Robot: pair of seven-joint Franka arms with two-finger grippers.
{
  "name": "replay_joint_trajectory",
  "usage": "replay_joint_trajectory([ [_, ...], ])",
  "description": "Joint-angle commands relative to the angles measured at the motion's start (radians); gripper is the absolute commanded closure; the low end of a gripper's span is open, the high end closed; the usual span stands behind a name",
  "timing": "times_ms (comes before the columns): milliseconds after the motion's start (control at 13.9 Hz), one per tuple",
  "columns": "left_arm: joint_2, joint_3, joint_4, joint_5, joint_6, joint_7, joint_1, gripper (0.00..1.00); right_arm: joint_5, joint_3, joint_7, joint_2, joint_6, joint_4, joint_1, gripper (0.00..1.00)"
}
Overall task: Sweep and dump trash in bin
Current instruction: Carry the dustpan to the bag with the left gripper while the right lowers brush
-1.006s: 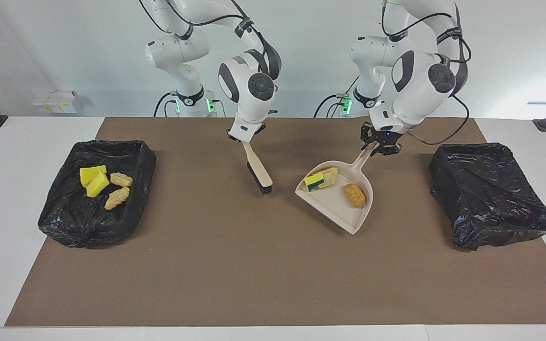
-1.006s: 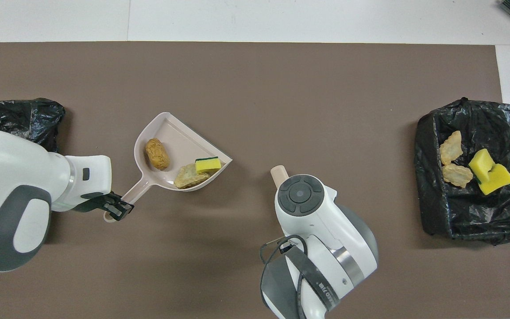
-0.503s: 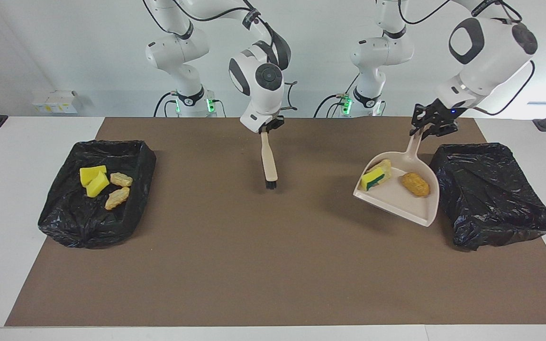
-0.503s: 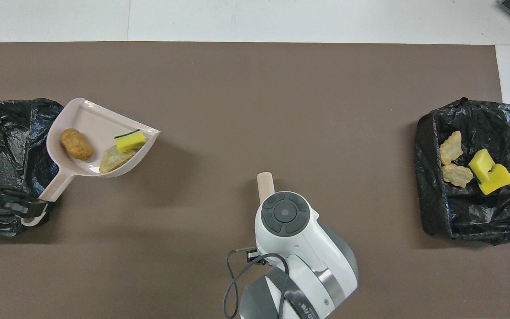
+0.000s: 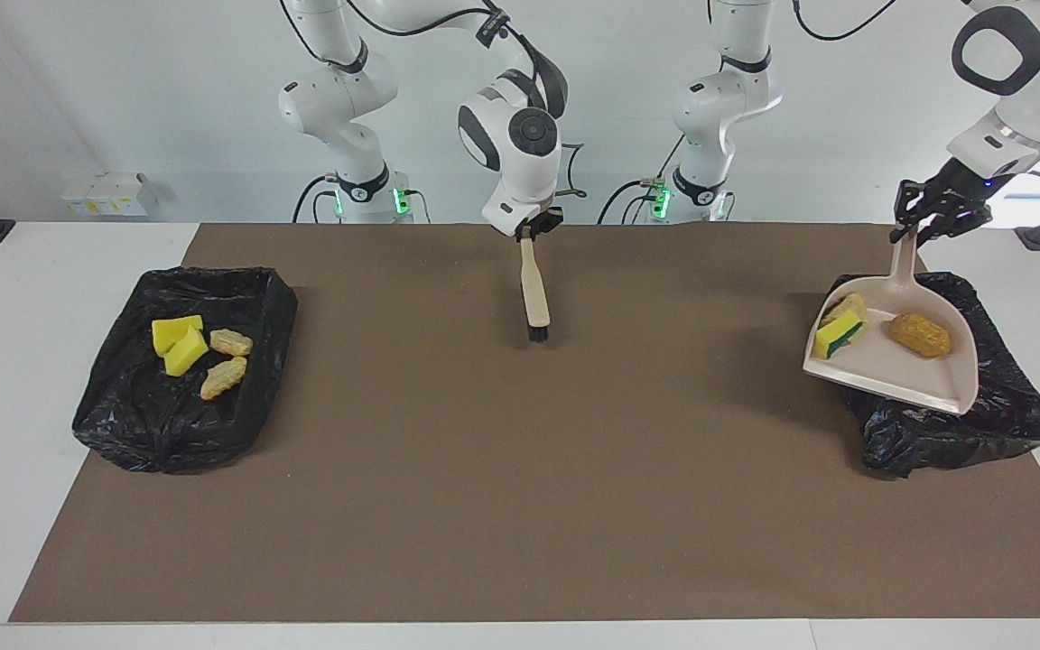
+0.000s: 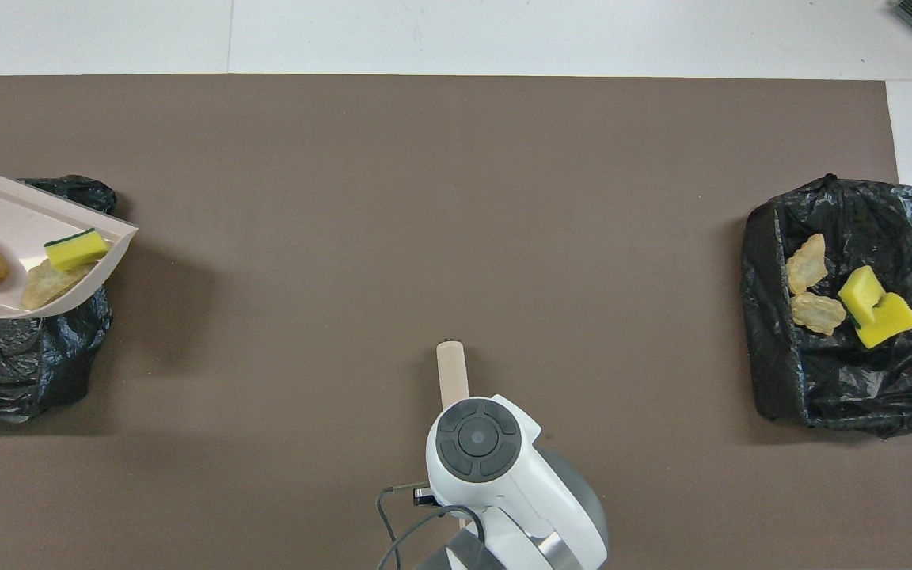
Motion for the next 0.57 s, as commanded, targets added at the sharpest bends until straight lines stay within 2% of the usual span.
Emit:
replay_joint_trajectory([
  [0, 0.067, -0.013, 0.047, 0.069, 0.063, 0.145, 0.111, 1.0, 0.05, -0.001, 0.009, -0.005, 0.075, -0.038, 0.022, 1.0],
  [72, 0.09, -0.013, 0.059, 0.116, 0.101, 0.243, 0.152, 1.0, 0.052, -0.001, 0.009, 0.003, 0.081, -0.038, 0.027, 1.0],
  [215, 0.167, -0.01, 0.099, 0.124, 0.196, 0.392, 0.246, 1.0, 0.053, -0.001, 0.009, 0.014, 0.093, -0.038, 0.041, 1.0],
  [287, 0.188, -0.009, 0.12, 0.132, 0.214, 0.405, 0.249, 1.0, 0.056, -0.001, 0.008, 0.015, 0.089, -0.037, 0.041, 0.93],
  [359, 0.208, -0.009, 0.146, 0.142, 0.216, 0.405, 0.249, 1.0, 0.056, -0.001, 0.006, 0.015, 0.078, -0.029, 0.041, 0.81],
  [431, 0.227, -0.009, 0.179, 0.182, 0.204, 0.413, 0.249, 1.0, 0.055, -0.001, 0.003, 0.015, 0.07, -0.025, 0.041, 0.36],
  [503, 0.233, -0.01, 0.197, 0.261, 0.186, 0.417, 0.235, 1.0, 0.055, -0.002, 0.005, 0.012, 0.06, -0.015, 0.039, 0.0],
])
